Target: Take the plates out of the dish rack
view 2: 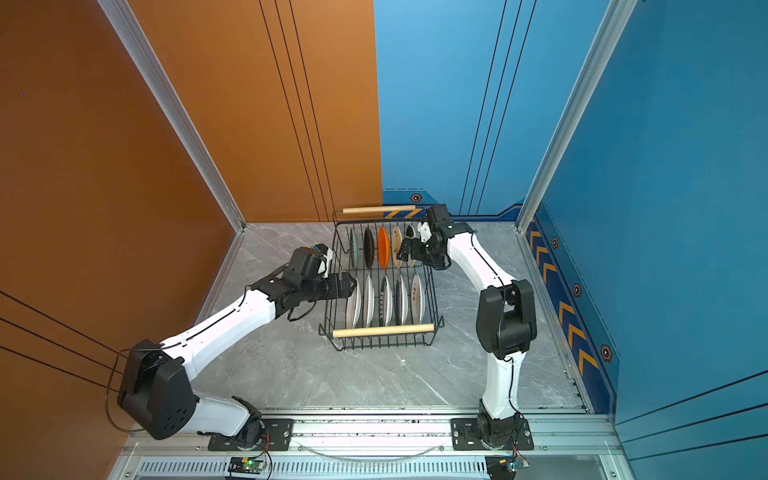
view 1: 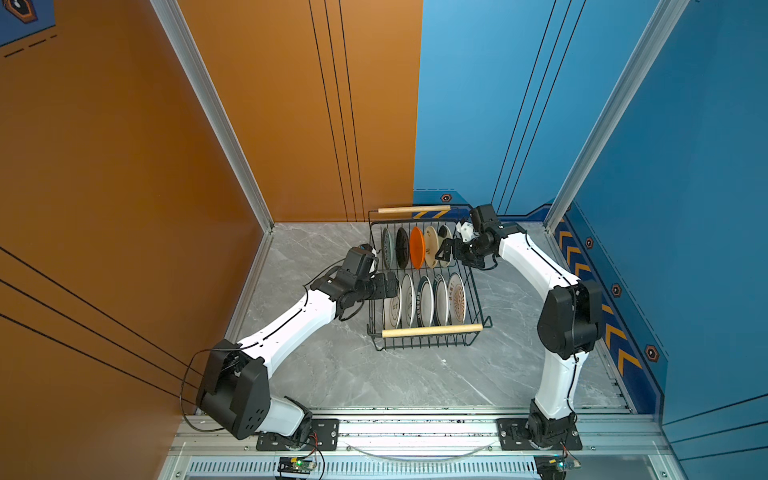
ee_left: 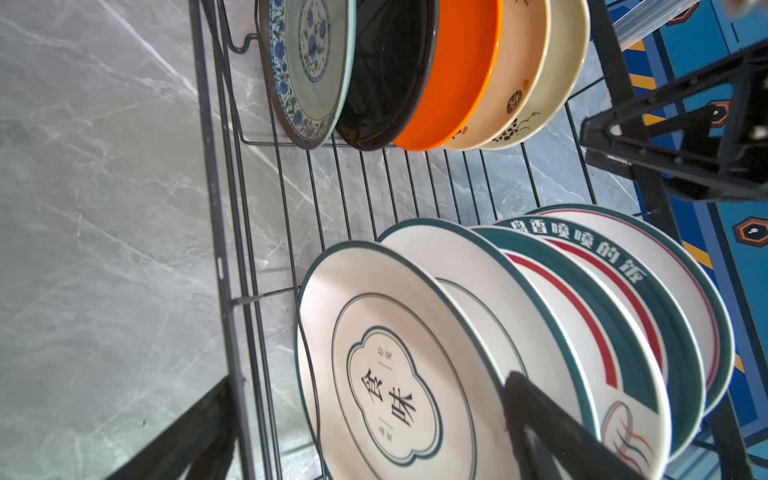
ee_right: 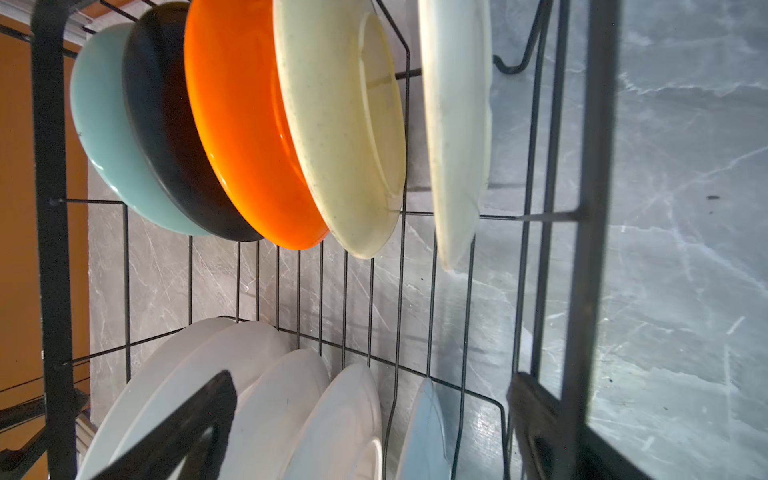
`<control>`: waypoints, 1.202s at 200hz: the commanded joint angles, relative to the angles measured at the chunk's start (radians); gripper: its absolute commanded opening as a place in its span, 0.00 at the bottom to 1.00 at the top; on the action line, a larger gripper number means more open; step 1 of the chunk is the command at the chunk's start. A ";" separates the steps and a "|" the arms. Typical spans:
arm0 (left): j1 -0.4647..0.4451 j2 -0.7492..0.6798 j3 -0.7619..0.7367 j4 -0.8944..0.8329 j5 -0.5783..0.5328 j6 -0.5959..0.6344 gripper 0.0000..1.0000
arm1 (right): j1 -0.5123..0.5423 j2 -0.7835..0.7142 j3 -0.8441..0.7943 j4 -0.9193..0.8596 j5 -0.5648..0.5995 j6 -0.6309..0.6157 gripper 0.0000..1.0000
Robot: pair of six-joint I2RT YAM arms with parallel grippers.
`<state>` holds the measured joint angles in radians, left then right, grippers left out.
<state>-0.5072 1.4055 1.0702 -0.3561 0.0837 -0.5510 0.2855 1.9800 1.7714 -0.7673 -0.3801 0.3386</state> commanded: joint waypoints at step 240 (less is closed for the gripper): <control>0.226 -0.432 -0.117 -0.292 -0.062 0.078 0.98 | 0.026 -0.058 0.218 -0.110 0.134 -0.036 1.00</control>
<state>-0.3191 0.9764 0.9012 -0.5949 0.0235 -0.5354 0.3492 2.0373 2.0430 -0.8532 -0.3267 0.2737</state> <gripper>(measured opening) 0.979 0.999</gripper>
